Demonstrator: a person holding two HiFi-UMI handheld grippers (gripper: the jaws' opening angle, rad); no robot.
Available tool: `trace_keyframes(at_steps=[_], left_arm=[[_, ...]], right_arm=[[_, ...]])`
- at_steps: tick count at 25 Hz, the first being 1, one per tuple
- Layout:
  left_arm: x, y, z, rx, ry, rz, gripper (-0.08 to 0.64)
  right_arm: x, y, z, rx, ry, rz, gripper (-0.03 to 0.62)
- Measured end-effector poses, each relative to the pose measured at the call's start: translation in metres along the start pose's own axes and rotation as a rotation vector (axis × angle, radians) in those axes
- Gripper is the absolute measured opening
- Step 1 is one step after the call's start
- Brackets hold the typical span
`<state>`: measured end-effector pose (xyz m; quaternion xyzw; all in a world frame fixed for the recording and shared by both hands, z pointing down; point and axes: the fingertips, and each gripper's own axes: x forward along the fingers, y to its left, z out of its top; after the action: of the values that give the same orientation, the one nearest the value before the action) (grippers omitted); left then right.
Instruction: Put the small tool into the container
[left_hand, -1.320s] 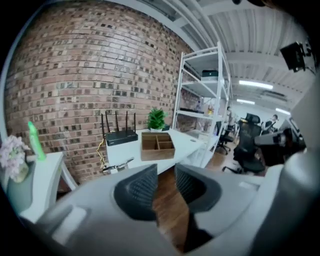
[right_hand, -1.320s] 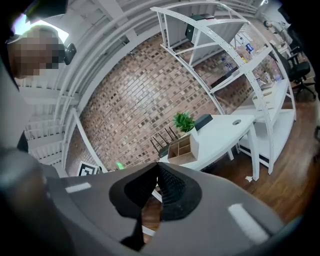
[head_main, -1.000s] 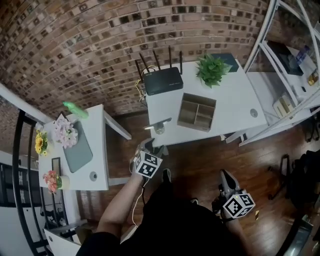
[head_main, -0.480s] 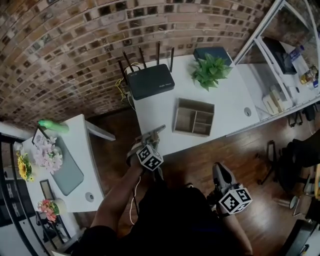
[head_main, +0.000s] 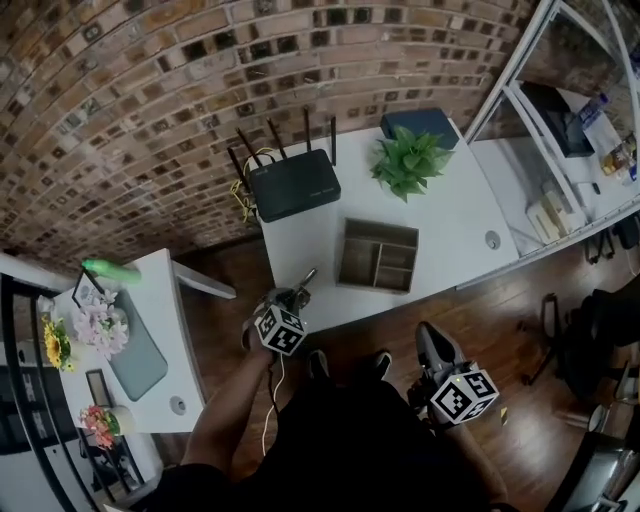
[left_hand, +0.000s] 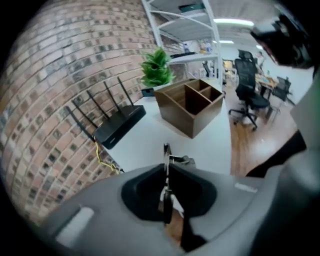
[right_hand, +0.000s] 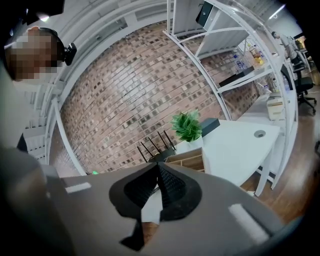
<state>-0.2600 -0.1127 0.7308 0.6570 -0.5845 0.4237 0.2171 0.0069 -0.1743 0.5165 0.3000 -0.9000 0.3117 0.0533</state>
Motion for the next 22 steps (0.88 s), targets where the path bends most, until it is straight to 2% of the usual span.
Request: trace_keyframes(at_steps=[4,6,8,13,18,22], left_arm=[[-0.014,0.013,0.002,-0.300,-0.034,-0.005,0.022],[-0.032,0.016,0.012,-0.412,-0.073,-0.006,0.021],[-0.048,0.016,0.026,-0.478,-0.127,-0.010,0.021],[-0.081,0.019,0.073,-0.492,-0.280,-0.005,0.021],[-0.108,0.014,0.134,-0.462,-0.451,-0.065,0.021],[-0.120,0.004,0.173,-0.422,-0.540,-0.128,0.021]], right_arm=[[0.005,-0.014,0.005,0.032,0.006,0.032,0.009],[0.007,-0.021,0.006,0.038,0.003,0.048,0.009],[0.008,-0.027,0.006,0.047,0.007,0.053,0.009],[0.009,-0.035,0.011,0.058,0.015,0.058,0.009],[0.010,-0.034,0.016,0.034,0.009,0.070,0.009],[0.007,-0.034,0.021,0.028,-0.002,0.050,0.009]])
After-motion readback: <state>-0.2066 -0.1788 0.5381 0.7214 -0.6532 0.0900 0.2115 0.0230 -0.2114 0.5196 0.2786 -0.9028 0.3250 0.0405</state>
